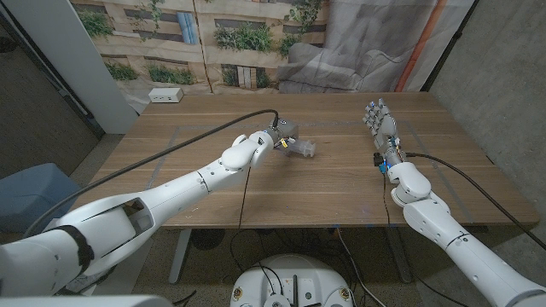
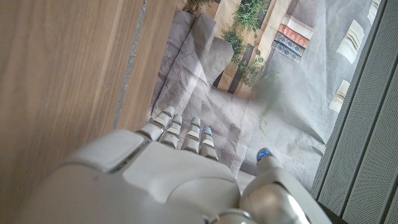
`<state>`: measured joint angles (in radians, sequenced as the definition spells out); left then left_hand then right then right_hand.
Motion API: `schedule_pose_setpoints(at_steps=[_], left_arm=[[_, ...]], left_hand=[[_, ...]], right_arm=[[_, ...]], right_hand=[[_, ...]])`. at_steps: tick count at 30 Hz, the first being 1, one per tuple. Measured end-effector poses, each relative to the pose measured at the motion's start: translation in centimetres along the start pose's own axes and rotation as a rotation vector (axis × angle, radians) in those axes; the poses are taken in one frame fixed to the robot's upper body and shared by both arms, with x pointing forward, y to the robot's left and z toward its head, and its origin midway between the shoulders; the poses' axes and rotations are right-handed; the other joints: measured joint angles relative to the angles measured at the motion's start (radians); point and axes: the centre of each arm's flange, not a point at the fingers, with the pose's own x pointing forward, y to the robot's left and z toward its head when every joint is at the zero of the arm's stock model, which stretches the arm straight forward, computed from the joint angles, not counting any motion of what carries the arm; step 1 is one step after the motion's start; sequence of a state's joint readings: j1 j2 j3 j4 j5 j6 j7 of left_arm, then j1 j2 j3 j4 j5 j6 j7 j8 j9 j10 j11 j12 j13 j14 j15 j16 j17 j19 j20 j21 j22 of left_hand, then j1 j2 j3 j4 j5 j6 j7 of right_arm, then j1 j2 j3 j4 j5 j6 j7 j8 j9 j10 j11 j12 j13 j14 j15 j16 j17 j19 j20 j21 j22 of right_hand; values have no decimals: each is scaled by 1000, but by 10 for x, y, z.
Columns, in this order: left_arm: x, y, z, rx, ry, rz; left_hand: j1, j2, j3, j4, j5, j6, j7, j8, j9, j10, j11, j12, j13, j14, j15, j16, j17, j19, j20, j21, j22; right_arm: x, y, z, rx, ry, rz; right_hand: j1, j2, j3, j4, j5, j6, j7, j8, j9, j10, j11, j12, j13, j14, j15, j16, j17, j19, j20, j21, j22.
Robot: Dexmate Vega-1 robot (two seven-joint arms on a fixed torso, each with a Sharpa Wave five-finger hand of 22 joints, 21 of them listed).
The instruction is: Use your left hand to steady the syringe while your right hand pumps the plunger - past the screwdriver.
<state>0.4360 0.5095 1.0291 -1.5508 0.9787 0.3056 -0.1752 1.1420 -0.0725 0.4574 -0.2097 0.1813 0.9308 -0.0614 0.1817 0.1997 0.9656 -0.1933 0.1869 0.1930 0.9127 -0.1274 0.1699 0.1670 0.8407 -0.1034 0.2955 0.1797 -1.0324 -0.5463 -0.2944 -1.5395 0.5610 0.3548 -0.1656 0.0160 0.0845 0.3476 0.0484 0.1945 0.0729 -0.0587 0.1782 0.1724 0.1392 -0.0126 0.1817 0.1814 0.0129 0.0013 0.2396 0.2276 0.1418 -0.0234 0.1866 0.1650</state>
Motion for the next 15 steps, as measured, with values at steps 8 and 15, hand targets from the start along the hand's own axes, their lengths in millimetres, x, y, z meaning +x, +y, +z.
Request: schedule_pose_setpoints(at_steps=[8,15], left_arm=[[0,-6,1,-6,8,-27],[-2,-6,1,-3,16,-39]], left_hand=[[-45,2,0,0,0,-36,-4,0,0,-36,-7,1,1,-25,11,0,0,-22,4,-12,1],[-100,11,6,10,0,-69,-19,-4,-5,-67,-12,1,-2,-65,18,0,0,-63,16,-33,2]], right_arm=[[0,2,-1,8,-1,1],[0,3,-2,15,-4,0]], right_hand=[[0,0,0,0,0,0,0,0,0,0,0,0,0,0,0,0,0,7,-7,0,0],[0,0,0,0,0,0,0,0,0,0,0,4,0,7,-7,0,0,7,-7,0,0]])
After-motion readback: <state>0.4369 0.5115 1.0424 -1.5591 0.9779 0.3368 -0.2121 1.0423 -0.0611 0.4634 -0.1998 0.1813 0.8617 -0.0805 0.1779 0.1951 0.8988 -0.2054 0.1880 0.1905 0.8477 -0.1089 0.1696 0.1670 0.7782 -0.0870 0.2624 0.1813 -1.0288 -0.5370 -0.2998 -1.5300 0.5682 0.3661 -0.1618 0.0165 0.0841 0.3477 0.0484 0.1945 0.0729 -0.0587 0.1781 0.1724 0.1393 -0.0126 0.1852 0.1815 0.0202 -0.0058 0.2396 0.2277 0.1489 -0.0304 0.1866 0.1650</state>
